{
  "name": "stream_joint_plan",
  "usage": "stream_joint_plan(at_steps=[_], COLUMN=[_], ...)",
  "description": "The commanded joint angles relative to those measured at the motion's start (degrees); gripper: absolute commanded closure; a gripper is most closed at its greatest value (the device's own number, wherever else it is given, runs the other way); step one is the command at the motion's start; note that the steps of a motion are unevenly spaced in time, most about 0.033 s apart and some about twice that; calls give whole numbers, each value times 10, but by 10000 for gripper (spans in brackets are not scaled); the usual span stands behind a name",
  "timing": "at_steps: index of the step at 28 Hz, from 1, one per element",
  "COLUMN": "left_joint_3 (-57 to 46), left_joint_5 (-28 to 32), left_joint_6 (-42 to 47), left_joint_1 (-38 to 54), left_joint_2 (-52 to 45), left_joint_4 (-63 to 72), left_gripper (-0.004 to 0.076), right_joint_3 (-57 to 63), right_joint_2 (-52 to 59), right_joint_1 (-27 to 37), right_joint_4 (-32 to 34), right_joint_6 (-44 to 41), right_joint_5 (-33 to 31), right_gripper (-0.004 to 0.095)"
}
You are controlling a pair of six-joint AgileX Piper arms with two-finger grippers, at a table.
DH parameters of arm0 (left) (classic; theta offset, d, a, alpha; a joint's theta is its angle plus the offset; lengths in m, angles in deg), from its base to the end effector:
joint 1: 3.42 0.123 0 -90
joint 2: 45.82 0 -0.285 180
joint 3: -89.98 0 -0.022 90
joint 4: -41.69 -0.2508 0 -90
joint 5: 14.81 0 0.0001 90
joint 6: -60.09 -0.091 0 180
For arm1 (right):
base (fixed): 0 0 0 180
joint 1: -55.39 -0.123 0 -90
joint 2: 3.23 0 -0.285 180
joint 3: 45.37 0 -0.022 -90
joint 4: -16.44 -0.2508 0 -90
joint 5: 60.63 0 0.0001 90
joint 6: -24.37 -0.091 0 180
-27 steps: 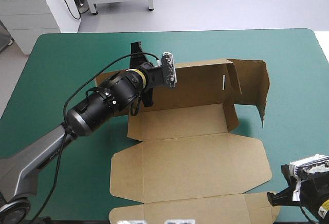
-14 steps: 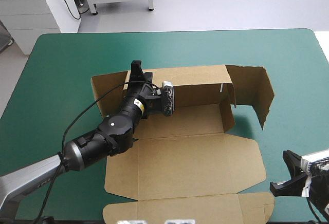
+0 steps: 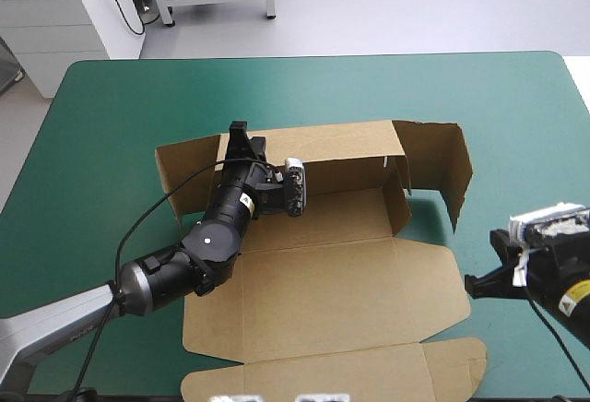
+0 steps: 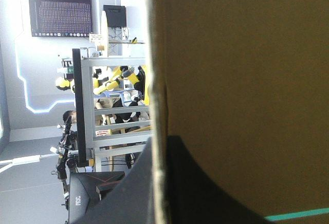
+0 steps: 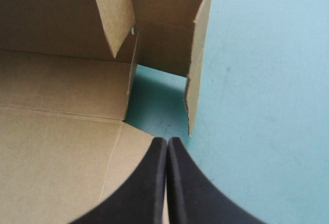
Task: Fold the box
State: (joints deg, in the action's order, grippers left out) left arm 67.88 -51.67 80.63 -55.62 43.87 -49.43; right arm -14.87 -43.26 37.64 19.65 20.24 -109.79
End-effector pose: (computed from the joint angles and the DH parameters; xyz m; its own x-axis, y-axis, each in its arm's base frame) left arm 0.2316 -0.2094 0.3093 0.2012 0.9741 -0.1036 0.3018 0.0390 0.9526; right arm 0.0868 0.0237 0.3656 -0.4803 -0.1166 -0.8693 -0.2527 0.9675 0.0098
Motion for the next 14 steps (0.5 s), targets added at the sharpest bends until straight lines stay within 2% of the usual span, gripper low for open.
stream_joint_plan(at_steps=[1,5,8,14], left_joint_3=[10,-4,-6,-6], left_joint_5=[-23,-28,-29,-29], left_joint_6=[9,17,65,64], left_joint_1=[-4,-4,-4,-4], left_joint_2=[-23,-23,-23,-23], left_joint_4=[-32,-32,-30,-30], left_gripper=[731,731,731,731], right_joint_3=[-64,-131,-187,-287], right_joint_2=[-63,-135,-196,-316], right_joint_1=[5,5,5,5], right_joint_4=[6,11,19,26], right_joint_6=[20,35,35,35], right_joint_5=[36,20,19,16], right_gripper=[927,928,928,927])
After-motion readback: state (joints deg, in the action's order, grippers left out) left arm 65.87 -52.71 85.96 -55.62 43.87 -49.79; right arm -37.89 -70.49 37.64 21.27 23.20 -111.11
